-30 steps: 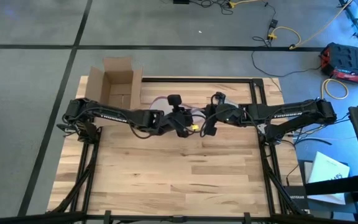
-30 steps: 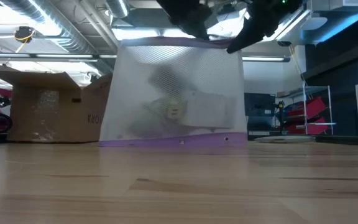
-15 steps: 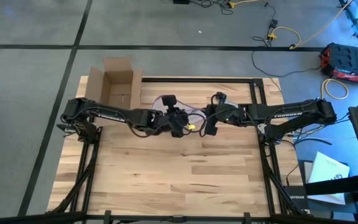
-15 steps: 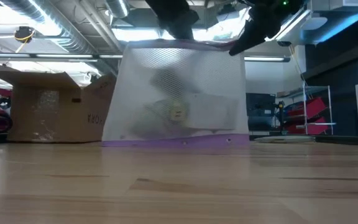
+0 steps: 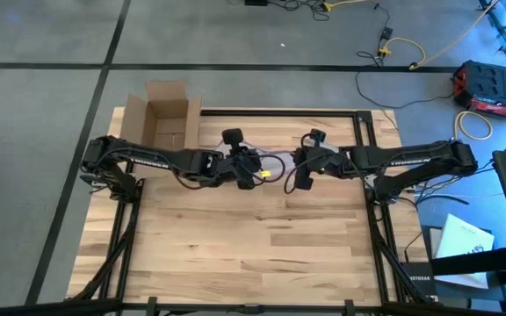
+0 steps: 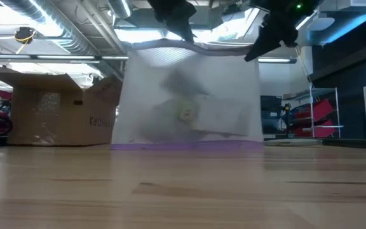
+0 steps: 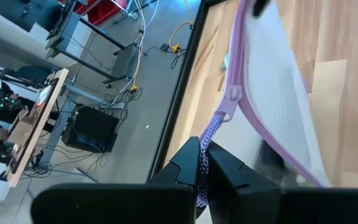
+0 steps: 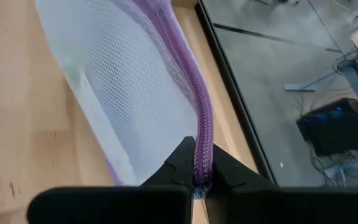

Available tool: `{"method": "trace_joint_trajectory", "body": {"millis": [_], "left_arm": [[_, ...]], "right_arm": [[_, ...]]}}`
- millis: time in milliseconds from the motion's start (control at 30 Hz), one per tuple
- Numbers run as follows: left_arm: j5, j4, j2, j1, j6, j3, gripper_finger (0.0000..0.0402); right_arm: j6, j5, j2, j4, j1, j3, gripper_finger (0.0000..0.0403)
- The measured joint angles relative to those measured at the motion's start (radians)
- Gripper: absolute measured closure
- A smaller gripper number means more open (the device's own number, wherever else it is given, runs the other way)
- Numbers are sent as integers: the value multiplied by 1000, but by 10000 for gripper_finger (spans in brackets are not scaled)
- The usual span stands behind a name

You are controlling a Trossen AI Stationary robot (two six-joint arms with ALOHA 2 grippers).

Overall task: Unpack boxes
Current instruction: Close the zip bag

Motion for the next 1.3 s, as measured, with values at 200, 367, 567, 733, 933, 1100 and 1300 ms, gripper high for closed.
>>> {"method": "trace_joint_trajectory", "body": {"millis": [200,367,567,733,933,1100,1300], "left_arm": [[0,-5,0,0,-4,0,401],[0,-5,0,3,-3,0,401],[0,-5,0,6,-4,0,401],[0,-4,0,6,-5,0,401],[0,-7,0,6,-19,0,401],[1,-7,0,7,-21,0,401],[1,-10,0,14,-26,-1,401]], "right_arm": [[9,7,-63,-91,0,0,403],[55,16,-112,-186,0,0,403],[119,15,-174,-286,2,0,403],[201,13,-228,-407,2,0,403],[296,-4,-291,-514,2,0,403],[385,-32,-332,-650,2,0,403],[452,-54,-371,-730,2,0,403]]}}
